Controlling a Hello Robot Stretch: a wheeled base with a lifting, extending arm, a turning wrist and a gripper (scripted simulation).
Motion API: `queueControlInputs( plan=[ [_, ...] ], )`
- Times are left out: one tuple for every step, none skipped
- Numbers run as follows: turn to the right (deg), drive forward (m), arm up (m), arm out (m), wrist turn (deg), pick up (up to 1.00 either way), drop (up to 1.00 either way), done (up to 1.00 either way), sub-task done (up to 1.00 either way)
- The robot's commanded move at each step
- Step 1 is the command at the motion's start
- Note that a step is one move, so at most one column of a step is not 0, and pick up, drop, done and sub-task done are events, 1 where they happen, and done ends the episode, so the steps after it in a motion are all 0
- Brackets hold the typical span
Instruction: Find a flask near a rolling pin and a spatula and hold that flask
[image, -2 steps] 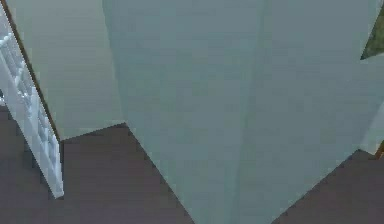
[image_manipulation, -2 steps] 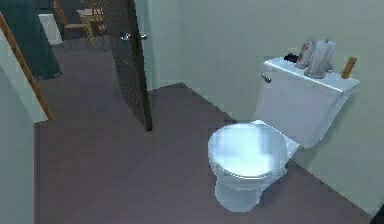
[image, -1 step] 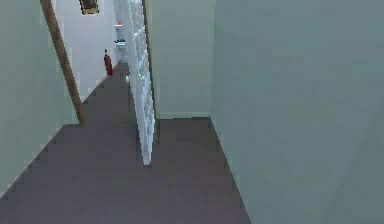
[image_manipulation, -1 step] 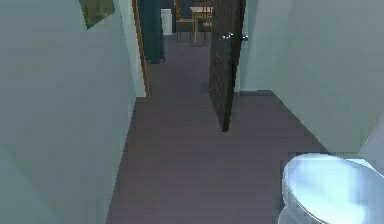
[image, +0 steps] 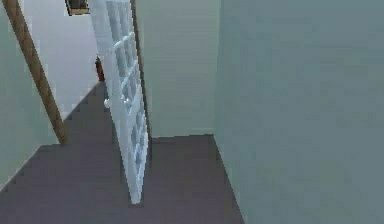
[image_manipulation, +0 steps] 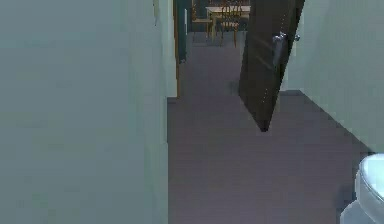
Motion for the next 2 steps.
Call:
queueControlInputs(
  plan=[
    [-42.0,0.0,0.0,0.0,0.0,0.0,0.0,0.0,0.0],
    [0.0,1.0,0.0,0.0,0.0,0.0,0.0,0.0,0.0]
  ],
)
